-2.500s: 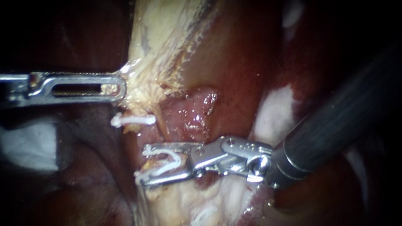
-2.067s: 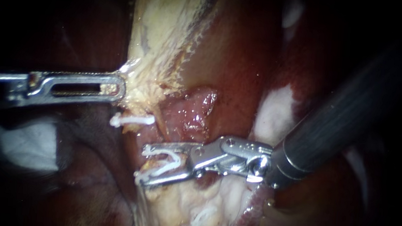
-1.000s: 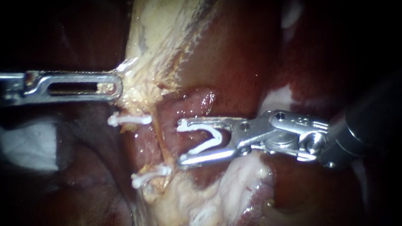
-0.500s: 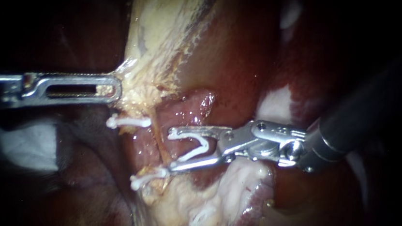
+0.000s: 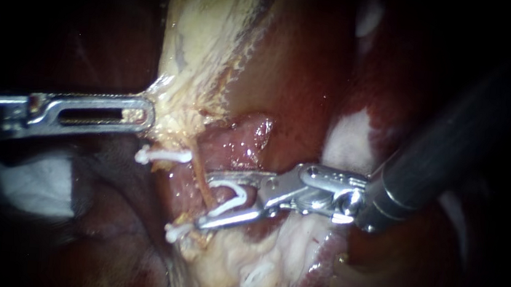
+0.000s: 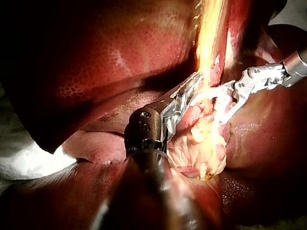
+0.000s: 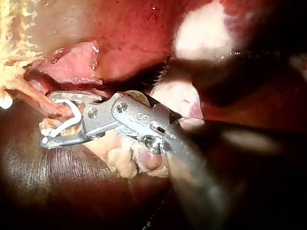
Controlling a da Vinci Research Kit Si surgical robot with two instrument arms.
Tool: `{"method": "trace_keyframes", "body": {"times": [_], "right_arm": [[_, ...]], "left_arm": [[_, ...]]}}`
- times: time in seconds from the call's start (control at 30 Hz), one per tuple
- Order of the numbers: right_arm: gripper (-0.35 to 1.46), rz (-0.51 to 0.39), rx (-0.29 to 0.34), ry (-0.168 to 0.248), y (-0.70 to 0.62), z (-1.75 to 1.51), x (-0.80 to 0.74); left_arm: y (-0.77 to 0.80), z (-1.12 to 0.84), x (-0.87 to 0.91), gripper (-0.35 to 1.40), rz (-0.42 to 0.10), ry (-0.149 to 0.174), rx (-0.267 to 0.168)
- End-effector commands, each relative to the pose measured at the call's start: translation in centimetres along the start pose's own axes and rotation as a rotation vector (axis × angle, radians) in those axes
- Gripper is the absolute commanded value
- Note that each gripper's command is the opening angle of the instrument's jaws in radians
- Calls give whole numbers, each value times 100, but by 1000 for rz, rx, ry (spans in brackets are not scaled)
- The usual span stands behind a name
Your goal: Clipping first clip right tube
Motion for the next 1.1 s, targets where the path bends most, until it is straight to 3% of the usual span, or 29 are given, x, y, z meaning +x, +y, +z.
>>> {"method": "trace_keyframes", "body": {"times": [0.03, 0.27, 0.63, 1.1], "right_arm": [[57, -3, 11, 1, -3, 1, 2], [55, 28, 51, 17, -12, 13, 5], [55, 50, 65, 34, -7, 26, 7], [52, 109, 107, 27, -17, 22, 3]], "left_arm": [[0, 0, 0, -35, 0, 0, 0], [1, 0, 0, -35, 0, 0, 0], [-1, 3, 0, -35, -1, -1, -1], [1, 2, -1, -35, 0, 0, 0]]}}
